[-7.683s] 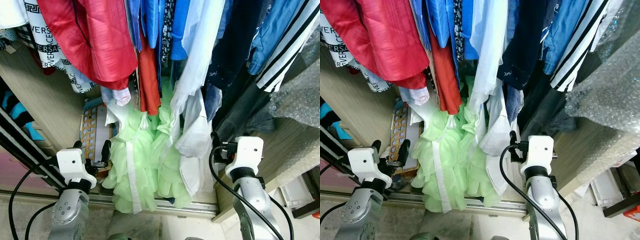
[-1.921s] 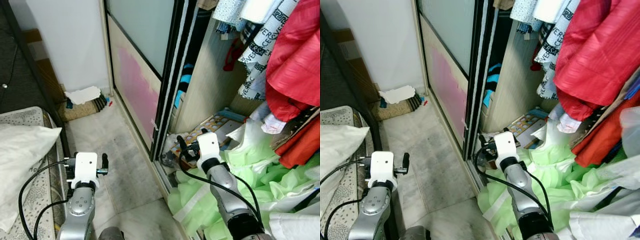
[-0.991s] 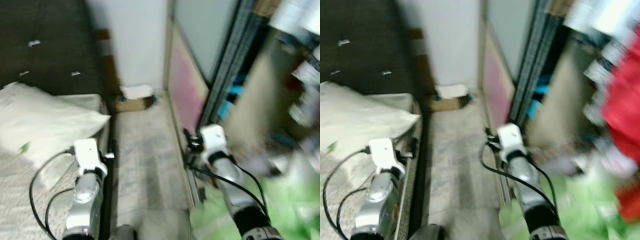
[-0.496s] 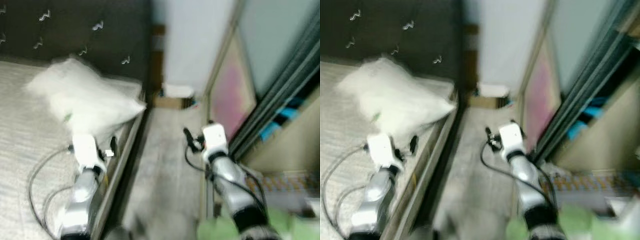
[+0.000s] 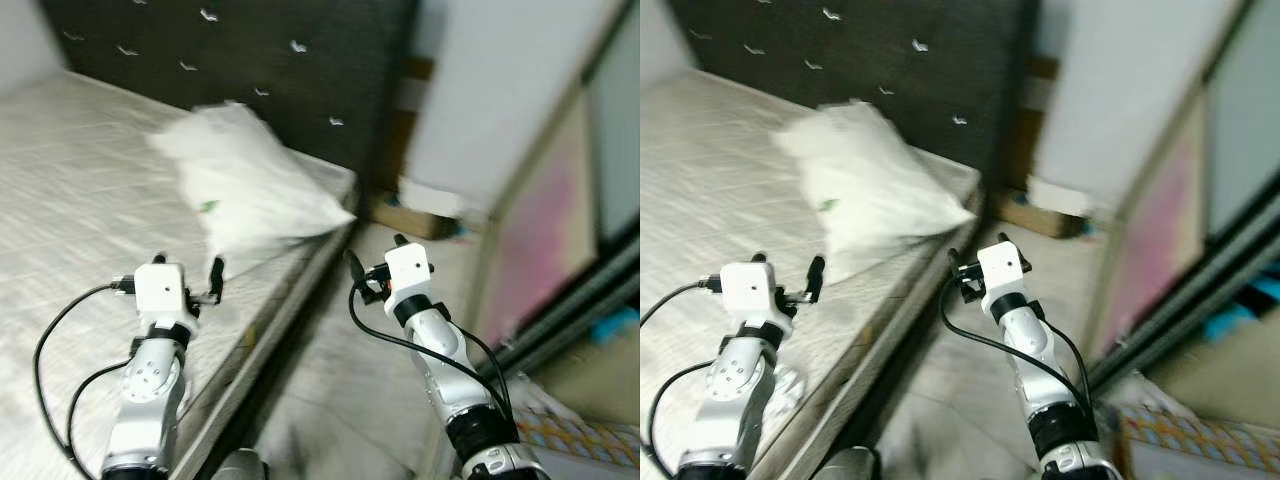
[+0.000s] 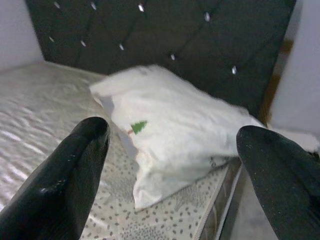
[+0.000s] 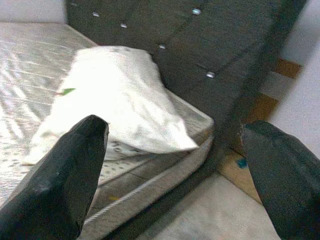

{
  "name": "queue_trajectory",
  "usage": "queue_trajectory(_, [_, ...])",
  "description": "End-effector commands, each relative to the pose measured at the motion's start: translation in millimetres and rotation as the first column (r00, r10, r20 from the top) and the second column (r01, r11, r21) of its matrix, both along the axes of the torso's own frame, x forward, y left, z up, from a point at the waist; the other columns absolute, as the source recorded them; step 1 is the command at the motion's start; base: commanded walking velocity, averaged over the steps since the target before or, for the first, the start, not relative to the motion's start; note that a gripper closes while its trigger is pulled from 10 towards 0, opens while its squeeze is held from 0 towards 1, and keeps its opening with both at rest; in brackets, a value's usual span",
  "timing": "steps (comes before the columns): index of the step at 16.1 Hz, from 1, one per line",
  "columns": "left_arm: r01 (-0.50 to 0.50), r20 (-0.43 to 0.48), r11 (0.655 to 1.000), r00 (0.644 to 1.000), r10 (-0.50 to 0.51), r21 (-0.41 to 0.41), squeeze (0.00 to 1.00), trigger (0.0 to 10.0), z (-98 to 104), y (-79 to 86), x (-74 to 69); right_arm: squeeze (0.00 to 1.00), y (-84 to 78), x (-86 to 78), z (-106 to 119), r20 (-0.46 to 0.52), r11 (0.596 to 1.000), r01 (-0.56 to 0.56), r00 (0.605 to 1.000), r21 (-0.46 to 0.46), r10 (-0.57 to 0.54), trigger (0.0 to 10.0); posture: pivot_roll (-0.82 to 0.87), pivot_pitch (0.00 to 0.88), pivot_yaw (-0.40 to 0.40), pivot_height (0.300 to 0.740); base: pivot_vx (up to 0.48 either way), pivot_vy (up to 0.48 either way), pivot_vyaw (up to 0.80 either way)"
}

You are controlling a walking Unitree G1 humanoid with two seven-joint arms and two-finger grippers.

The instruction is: Clean up the room

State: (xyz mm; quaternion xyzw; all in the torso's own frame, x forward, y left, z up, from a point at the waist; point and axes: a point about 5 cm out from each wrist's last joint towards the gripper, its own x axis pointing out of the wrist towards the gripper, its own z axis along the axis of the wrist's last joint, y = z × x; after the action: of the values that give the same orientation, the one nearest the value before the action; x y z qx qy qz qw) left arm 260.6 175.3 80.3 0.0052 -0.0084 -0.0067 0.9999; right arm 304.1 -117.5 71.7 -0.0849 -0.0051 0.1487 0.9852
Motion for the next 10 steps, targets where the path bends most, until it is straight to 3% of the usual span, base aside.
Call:
queue_trajectory(1, [-0.003,-0.002,1.0,1.0,0.004,0.011,0.0,10.0,-0.5,-2.8,-0.8,0.0,-8.1,-0.1,-3.6,-0.021,1.0,0.025,0.999,-0.008,-0.026,10.0,0.07,0.032,-0.067,0.74,0.0,0.0,0.8])
queue_trajectory(4, [-0.032,-0.032,0.997,0.999,0.034,0.068,0.0,10.0,-5.7,-3.7,-0.1,0.0,-10.6,-1.8,-5.9,-0.03,0.999,0.033,0.999,-0.006,-0.033,10.0,0.08,0.031,-0.081,0.74,0.0,0.0,0.8])
queue_trajectory(10, [-0.045,-0.08,0.996,0.995,0.051,0.082,0.0,10.0,-13.7,0.9,1.6,0.0,-10.3,-2.2,-6.5,-0.026,0.999,0.052,0.998,0.001,-0.052,10.0,0.07,0.022,-0.05,0.74,0.0,0.0,0.8])
